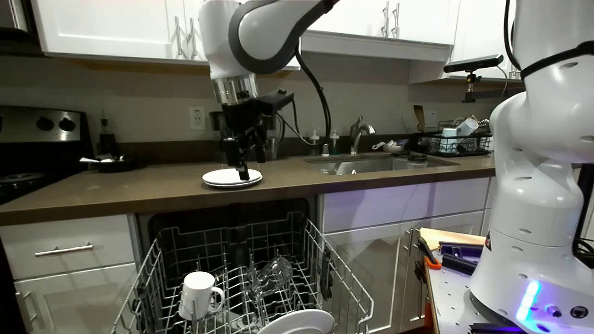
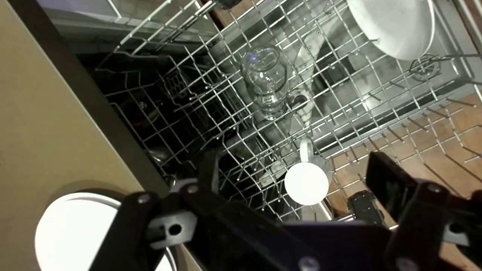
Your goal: Remove one white plate from the countertop and place it on the left side of the dishwasher rack
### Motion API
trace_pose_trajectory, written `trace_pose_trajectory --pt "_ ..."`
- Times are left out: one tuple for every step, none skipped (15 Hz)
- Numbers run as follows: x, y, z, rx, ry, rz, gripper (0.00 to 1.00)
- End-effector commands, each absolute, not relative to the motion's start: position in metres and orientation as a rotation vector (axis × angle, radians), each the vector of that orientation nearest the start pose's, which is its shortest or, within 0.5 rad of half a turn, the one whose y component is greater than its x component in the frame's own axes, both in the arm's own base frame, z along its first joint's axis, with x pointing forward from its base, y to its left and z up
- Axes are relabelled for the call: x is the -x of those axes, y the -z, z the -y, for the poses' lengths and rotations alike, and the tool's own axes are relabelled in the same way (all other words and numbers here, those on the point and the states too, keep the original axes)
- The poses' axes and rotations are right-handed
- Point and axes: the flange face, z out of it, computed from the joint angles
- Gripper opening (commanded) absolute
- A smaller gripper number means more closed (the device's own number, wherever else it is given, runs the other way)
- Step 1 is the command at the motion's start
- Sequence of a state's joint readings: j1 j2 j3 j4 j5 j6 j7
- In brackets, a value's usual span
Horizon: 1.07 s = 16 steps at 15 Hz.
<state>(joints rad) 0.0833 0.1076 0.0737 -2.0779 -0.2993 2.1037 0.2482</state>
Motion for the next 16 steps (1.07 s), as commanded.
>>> trace_pose_trajectory --pt "-0.589 -0.363 -0.063 3.435 -0.007 0.114 1.0" --pt "-0.597 -0.359 -0.06 3.447 0.001 0.122 1.0" --pt "-0.604 -0.355 -0.057 3.454 0.007 0.125 1.0" --pt "-0.612 -0.35 -0.054 3.47 0.022 0.127 1.0" --pt "-0.619 -0.346 -0.051 3.484 0.033 0.132 1.0" --pt "-0.626 -0.342 -0.047 3.497 0.041 0.138 1.0" --pt "-0.633 -0.337 -0.043 3.517 0.049 0.135 1.0" --pt "-0.636 -0.335 -0.04 3.516 0.029 0.147 1.0" --pt "-0.622 -0.34 -0.041 3.489 0.001 0.147 1.0" --pt "-0.627 -0.336 -0.039 3.492 -0.001 0.142 1.0" --pt "-0.63 -0.333 -0.039 3.494 -0.003 0.14 1.0" --pt "-0.632 -0.332 -0.039 3.495 -0.003 0.141 1.0" --pt "-0.632 -0.332 -0.04 3.495 -0.002 0.143 1.0" --pt "-0.632 -0.332 -0.04 3.495 0.0 0.144 1.0" --pt "-0.633 -0.333 -0.04 3.495 0.001 0.144 1.0" --pt "-0.633 -0.333 -0.04 3.495 0.002 0.144 1.0"
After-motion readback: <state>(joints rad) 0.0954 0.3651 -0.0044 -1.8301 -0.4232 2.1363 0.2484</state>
